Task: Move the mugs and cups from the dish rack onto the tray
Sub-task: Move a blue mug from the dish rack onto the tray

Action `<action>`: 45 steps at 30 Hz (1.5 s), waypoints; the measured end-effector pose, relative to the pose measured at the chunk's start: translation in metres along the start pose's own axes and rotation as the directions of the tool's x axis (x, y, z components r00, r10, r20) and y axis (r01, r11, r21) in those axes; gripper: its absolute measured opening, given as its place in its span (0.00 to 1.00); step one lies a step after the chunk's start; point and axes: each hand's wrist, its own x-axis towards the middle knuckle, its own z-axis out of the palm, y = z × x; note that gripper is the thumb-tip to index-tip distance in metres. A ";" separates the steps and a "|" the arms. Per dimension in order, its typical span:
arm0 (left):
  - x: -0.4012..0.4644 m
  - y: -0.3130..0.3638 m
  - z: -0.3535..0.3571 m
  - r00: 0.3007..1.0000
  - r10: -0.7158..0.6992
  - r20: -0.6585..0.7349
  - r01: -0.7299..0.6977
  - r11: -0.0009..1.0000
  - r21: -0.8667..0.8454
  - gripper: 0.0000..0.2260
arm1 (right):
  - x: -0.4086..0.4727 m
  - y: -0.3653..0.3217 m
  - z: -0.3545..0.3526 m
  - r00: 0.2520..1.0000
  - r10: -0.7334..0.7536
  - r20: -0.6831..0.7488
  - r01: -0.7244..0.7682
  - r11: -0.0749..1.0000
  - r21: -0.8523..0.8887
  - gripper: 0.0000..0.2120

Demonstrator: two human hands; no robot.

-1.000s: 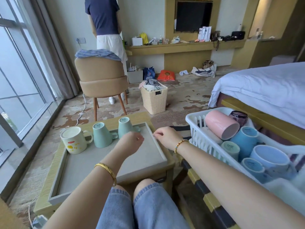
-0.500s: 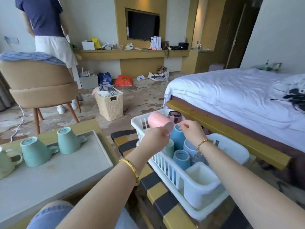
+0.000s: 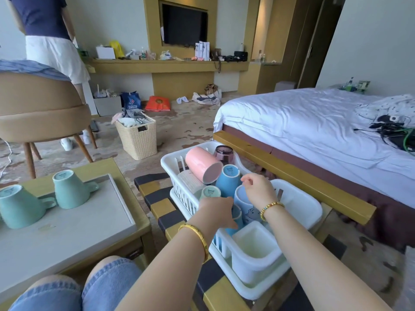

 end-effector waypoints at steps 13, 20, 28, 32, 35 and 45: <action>0.001 -0.002 -0.001 0.996 0.005 -0.087 -0.010 0.998 -0.057 0.24 | 0.004 0.009 0.005 0.950 0.203 0.237 -0.113 0.931 -0.346 0.28; -0.003 -0.022 -0.028 0.995 -0.002 -0.101 -0.035 0.928 -0.370 0.28 | 0.008 0.007 0.007 0.974 0.188 0.128 -0.162 0.969 -0.189 0.23; -0.015 -0.049 -0.058 0.975 -0.134 -0.177 -0.037 0.687 -0.726 0.30 | -0.007 -0.017 0.003 0.993 -0.115 0.001 0.113 0.974 0.198 0.15; -0.021 -0.054 -0.062 0.963 -0.172 -0.209 -0.051 0.642 -0.765 0.27 | -0.015 -0.023 0.004 0.991 -0.131 -0.019 0.132 0.972 0.192 0.17; -0.028 -0.065 -0.067 0.929 -0.232 -0.287 -0.054 0.684 -0.728 0.29 | -0.018 -0.030 0.002 0.973 -0.226 -0.037 0.229 0.963 0.145 0.15; -0.072 -0.126 -0.107 0.830 -0.326 -0.452 -0.069 0.745 -0.664 0.25 | 0.007 -0.103 0.012 0.844 -0.530 0.084 0.533 0.811 -0.241 0.15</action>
